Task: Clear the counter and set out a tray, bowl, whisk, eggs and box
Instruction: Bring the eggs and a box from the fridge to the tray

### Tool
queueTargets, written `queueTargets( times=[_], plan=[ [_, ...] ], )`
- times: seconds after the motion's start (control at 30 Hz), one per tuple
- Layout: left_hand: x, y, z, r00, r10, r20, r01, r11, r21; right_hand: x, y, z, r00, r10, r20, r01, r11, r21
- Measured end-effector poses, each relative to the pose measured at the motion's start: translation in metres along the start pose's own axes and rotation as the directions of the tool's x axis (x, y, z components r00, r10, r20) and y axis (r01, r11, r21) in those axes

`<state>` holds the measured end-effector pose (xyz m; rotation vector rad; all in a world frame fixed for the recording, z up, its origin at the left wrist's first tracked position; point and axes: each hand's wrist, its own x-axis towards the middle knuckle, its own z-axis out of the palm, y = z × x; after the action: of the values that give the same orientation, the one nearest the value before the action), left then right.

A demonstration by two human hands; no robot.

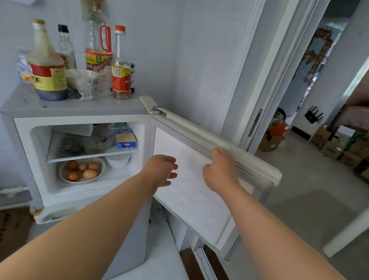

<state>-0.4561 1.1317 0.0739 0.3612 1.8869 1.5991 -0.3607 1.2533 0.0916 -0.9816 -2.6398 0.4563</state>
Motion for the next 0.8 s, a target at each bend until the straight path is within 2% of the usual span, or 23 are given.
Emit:
queueTargets(
  times=[0.27,0.43,0.67,0.8],
  plan=[
    [-0.018,-0.054,-0.098,0.972,-0.135,-0.191,0.122,0.989,-0.078,-0.009,-0.053,0.059,0.978,-0.053,0.203,0.012,0.98,0.197],
    [-0.016,-0.085,-0.155,0.933,-0.196,-0.302,0.173,0.98,-0.101,-0.002,-0.084,0.103,0.953,-0.088,0.289,0.013,0.968,0.252],
    [0.018,-0.119,-0.212,0.881,-0.295,-0.369,0.245,0.953,-0.176,0.024,-0.121,0.178,0.925,-0.088,0.371,-0.026,0.956,0.293],
    [0.058,-0.138,-0.238,0.87,-0.322,-0.374,0.282,0.946,-0.159,0.047,-0.142,0.223,0.909,-0.07,0.41,-0.07,0.946,0.317]
  ],
)
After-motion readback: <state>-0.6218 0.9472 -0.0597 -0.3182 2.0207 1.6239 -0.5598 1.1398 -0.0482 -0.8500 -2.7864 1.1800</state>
